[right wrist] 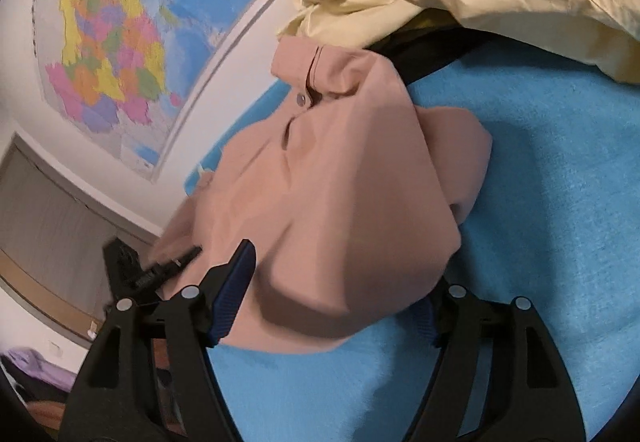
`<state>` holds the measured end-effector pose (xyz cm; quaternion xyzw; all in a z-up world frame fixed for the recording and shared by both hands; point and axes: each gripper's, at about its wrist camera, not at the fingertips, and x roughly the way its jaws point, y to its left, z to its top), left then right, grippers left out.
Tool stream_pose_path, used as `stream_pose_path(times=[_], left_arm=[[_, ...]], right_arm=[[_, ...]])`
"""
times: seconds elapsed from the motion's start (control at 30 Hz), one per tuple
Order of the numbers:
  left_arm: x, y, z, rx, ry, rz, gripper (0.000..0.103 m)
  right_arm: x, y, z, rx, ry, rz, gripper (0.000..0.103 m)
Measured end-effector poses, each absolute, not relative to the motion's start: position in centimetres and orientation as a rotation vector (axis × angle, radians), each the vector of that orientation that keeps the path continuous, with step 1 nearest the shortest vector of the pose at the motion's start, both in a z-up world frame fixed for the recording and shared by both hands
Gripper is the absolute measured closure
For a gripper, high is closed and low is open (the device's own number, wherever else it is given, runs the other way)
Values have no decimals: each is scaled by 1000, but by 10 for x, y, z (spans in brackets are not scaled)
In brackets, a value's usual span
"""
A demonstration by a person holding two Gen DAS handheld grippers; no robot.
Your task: Fold large clothes
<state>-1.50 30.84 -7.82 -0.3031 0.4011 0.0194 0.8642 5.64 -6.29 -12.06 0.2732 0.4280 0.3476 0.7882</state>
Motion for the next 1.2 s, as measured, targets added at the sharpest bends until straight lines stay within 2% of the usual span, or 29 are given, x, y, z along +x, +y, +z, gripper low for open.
stream_pose_path(times=[0.4,0.57,0.8,0.87,0.9,0.93,1.0,1.2], left_arm=[[-13,302,-79,-579,843,47,56],[-9,298,-78,-570,843,42,48],[-5,313,-79,-638,827,73,46],[-5,318,-82,-675,809,56,45],[-4,317,-81,-673,809,54,42],[-3,315,-81,-667,809,51,37],[0,307,-80,-636,817,39,28],[11,306,-77,-625,855,39,28]], right_arm=[[20,-85,-120,525,972,643,34],[35,-58,-118,500,941,659,27],[60,-40,-119,589,910,704,27],[60,-48,-121,617,911,693,31],[60,-50,-122,631,912,682,36],[61,-51,-122,641,911,669,36],[60,-43,-119,603,912,666,28],[78,-24,-118,598,906,733,28]])
